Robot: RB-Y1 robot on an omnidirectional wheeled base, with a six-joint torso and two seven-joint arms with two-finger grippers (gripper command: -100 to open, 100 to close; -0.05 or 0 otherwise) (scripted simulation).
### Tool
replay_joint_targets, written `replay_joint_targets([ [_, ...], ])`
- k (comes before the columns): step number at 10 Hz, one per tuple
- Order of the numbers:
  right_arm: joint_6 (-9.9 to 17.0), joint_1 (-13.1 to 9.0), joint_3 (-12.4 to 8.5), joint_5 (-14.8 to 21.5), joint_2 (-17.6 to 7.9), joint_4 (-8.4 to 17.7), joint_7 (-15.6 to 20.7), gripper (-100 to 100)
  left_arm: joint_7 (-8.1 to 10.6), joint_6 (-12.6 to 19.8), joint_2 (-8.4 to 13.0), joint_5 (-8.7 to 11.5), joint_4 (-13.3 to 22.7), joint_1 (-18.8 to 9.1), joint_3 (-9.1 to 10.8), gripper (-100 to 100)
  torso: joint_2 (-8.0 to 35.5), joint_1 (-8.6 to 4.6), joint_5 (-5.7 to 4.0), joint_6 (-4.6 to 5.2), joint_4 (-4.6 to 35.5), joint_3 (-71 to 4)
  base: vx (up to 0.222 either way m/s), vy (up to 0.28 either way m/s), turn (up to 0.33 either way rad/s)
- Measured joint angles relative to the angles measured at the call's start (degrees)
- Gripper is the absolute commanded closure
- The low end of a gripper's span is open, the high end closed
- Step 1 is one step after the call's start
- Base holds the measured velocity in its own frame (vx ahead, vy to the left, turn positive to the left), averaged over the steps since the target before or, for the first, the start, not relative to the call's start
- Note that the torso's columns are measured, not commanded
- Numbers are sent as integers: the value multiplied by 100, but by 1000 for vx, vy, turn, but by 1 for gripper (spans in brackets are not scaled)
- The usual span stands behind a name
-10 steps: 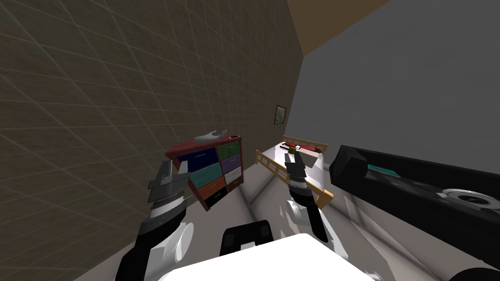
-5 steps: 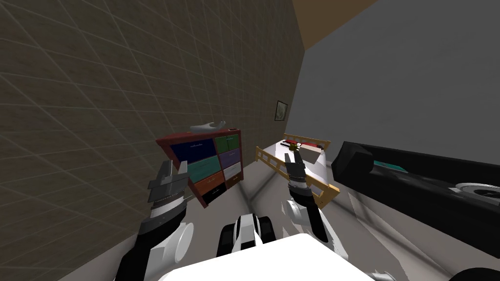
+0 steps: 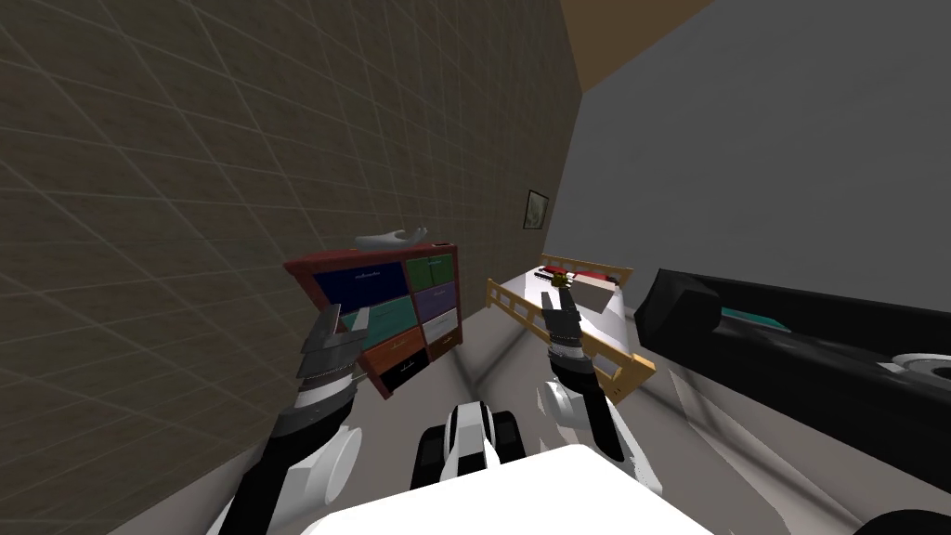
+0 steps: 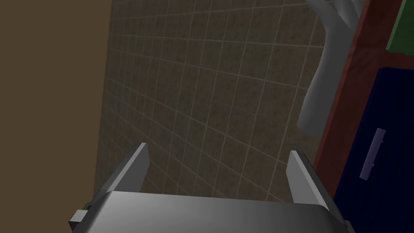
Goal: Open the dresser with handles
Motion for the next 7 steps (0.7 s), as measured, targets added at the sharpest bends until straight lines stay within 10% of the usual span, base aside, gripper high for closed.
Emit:
replay_joint_targets([
  [7,0,0,0,0,0,0,0,0,-22,12,391,-9,900,-208,129,-100,5,6,2,0,2,2,107,-50,19],
])
